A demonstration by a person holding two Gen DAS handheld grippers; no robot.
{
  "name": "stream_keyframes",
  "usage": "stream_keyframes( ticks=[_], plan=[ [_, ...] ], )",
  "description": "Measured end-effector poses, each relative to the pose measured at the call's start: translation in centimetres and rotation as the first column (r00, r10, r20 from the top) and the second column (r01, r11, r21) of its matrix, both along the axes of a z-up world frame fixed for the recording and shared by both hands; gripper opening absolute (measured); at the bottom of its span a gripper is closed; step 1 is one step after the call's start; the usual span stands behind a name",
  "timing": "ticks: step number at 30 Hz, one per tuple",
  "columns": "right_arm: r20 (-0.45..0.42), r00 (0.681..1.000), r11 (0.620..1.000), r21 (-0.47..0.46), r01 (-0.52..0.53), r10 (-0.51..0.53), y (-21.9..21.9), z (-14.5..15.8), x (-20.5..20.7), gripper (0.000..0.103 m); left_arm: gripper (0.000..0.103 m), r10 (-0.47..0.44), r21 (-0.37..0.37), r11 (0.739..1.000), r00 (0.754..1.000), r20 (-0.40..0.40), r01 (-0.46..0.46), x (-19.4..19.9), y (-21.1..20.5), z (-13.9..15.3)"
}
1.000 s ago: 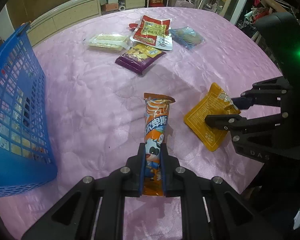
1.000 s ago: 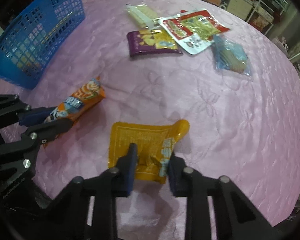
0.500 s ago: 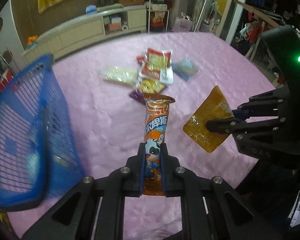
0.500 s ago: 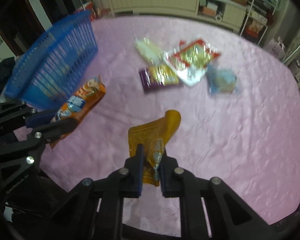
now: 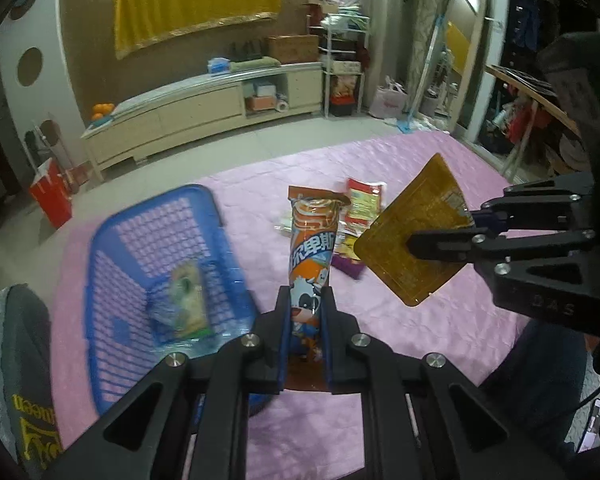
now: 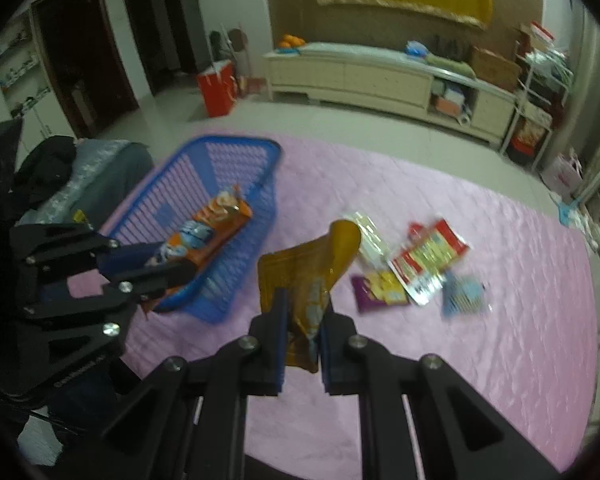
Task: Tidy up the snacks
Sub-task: 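Carry the candy stick and yellow-orange pack with both grippers over the basket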
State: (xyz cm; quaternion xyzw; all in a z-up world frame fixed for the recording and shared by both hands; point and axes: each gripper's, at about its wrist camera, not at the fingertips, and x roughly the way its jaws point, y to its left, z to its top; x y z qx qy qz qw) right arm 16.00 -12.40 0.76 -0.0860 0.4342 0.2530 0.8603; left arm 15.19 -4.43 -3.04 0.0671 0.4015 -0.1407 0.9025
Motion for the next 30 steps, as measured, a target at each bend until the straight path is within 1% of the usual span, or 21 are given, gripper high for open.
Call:
stream_keyframes(
  ticks=[5,9,12,17,20,23,28,30],
  plan=[
    [0.010,0.999,0.999,-0.008,-0.050,0.051,3.5,0.7,0.2,0.017,0.012,0.075,0.038,0.997,0.997,-0.008,-0.074,0.3,2.8,0.6],
    [-0.004,0.995,0.995,0.012,-0.095,0.095,6.0,0.6,1.1,0.017,0.012,0.126,0.008,0.992,0.992,-0.022,-0.125,1.0,5.7,1.0],
    [-0.012,0.994,0.993,0.015,-0.113,0.113,7.6,0.1,2.0,0.017,0.012,0.155,0.006,0.988,0.987,-0.032,-0.155,1.5,7.3,0.8],
    [-0.038,0.992,0.993,0.004,-0.119,0.119,9.8,-1.1,3.9,0.017,0.012,0.178,-0.019,0.984,0.982,-0.059,-0.179,2.9,9.0,0.2],
    [-0.034,0.995,0.995,-0.017,-0.093,0.093,10.1,-1.7,4.7,0.017,0.012,0.189,-0.017,0.981,0.979,-0.082,-0.191,4.1,9.4,-0.6],
    [-0.042,0.995,0.995,-0.024,-0.093,0.092,10.1,-2.3,5.0,0.017,0.012,0.185,-0.030,0.981,0.977,-0.110,-0.190,5.2,9.6,-1.8],
    [-0.047,0.998,0.998,-0.036,-0.050,0.049,9.1,-2.9,6.2,0.017,0.012,0.176,-0.055,0.981,0.968,-0.179,-0.188,7.8,9.5,-4.2],
    [-0.055,0.998,0.999,-0.036,-0.032,0.030,8.4,-3.1,6.7,0.017,0.012,0.170,-0.052,0.982,0.966,-0.195,-0.183,8.6,9.0,-5.0]
  ],
)
